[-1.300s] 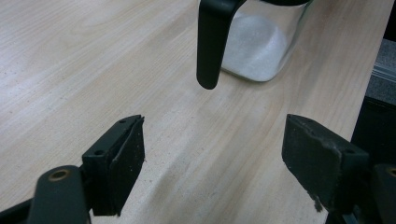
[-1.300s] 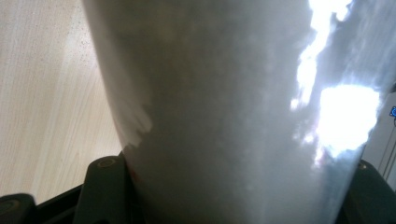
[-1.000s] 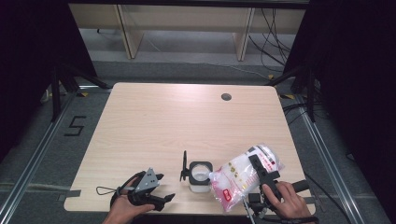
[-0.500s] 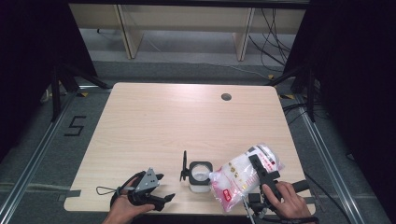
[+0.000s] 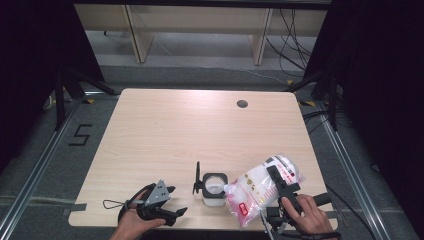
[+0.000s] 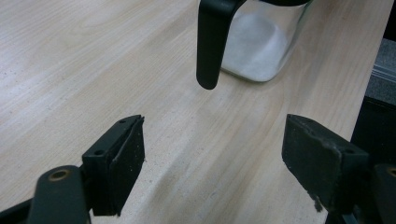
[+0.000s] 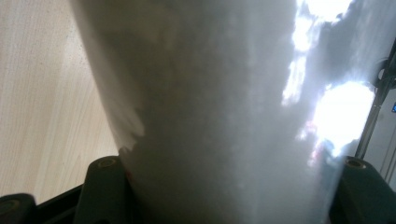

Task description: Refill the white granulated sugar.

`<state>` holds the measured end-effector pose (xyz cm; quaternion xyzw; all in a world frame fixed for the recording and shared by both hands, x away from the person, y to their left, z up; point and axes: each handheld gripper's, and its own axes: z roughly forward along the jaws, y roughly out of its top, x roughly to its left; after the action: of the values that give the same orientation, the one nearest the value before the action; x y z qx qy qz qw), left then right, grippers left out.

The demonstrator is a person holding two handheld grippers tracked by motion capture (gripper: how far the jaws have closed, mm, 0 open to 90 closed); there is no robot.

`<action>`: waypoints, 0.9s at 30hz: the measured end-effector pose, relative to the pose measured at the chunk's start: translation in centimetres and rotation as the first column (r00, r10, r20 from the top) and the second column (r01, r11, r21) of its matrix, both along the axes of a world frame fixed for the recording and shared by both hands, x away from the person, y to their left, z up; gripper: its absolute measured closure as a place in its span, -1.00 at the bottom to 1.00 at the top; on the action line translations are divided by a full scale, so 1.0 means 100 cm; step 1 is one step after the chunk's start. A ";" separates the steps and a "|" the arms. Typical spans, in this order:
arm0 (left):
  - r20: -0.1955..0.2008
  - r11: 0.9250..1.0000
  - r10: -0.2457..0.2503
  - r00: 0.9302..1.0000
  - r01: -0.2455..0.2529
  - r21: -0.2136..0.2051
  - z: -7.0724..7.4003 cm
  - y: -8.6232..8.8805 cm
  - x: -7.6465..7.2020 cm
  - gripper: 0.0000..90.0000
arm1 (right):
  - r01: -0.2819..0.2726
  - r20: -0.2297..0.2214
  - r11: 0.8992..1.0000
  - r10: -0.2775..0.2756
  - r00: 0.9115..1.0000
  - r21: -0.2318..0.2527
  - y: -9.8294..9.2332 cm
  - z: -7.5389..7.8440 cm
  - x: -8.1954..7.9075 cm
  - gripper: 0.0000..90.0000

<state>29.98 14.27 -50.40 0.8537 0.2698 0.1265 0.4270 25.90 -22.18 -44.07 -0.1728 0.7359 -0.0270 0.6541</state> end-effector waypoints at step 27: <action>0.001 1.000 -0.004 1.000 0.004 0.006 0.000 0.000 0.000 -0.54 | 0.014 -0.017 0.998 -0.013 1.000 0.055 -0.002 -0.003 -0.001 -0.09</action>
<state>29.98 14.31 -50.36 0.8556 0.2675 0.1268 0.4247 25.85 -22.42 -44.38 -0.1499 0.7429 -0.0099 0.6523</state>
